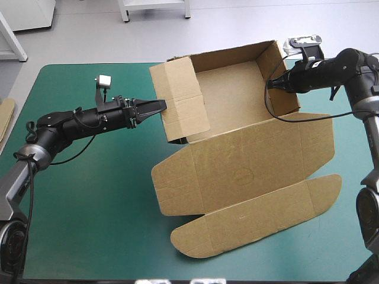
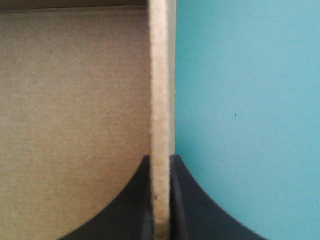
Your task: Fold the box
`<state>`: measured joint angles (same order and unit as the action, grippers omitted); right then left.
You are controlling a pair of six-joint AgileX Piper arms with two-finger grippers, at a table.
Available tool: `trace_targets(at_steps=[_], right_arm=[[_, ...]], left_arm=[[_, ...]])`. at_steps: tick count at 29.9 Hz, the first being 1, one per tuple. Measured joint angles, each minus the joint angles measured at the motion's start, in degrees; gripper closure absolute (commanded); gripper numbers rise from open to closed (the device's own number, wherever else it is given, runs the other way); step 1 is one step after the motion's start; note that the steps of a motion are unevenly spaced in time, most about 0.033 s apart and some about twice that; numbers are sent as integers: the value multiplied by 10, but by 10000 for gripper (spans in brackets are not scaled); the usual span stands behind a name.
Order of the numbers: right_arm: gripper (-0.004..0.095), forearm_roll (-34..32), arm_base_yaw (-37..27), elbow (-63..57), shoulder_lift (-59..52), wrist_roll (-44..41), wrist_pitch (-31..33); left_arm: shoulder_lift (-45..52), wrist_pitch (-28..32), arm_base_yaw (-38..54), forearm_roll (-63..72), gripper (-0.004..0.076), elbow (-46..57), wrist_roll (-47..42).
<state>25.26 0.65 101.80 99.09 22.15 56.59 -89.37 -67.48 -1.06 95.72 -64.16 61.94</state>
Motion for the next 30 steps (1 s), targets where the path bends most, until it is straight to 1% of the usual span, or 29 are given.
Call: trace_targets(at_steps=[4, 6, 9, 13, 14, 16, 18, 21, 24, 30], right_arm=[[921, 0, 0, 0, 2, -2, -2], [921, 0, 0, 0, 5, -8, -3], [920, 0, 0, 0, 7, -19, -3], [919, -15, 11, 0, 12, -38, -9], [919, -22, 18, 0, 14, -46, -9], [919, -40, 35, 0, 18, -65, -12], [919, -56, 49, 0, 22, -80, -19], [919, -71, 65, 0, 28, -104, -30], [919, -82, 77, 0, 31, -122, -38], [919, -88, 87, 0, 38, -151, -38]], left_arm=[[0, -2, -15, 0, 249, -13, -12], [0, 12, -23, 0, 249, -22, -24], [0, 69, -40, -24, 249, -40, -60], [0, 146, -75, -113, 250, -71, -118], [0, 170, -85, -150, 250, -83, -138], [-3, 202, -102, -214, 251, -104, -186], [-10, 217, -112, -296, 260, -129, -240], [-26, 211, -125, -408, 293, -178, -330], [-46, 184, -137, -512, 309, -229, -410], [-99, 118, -165, -686, 331, -331, -525]])
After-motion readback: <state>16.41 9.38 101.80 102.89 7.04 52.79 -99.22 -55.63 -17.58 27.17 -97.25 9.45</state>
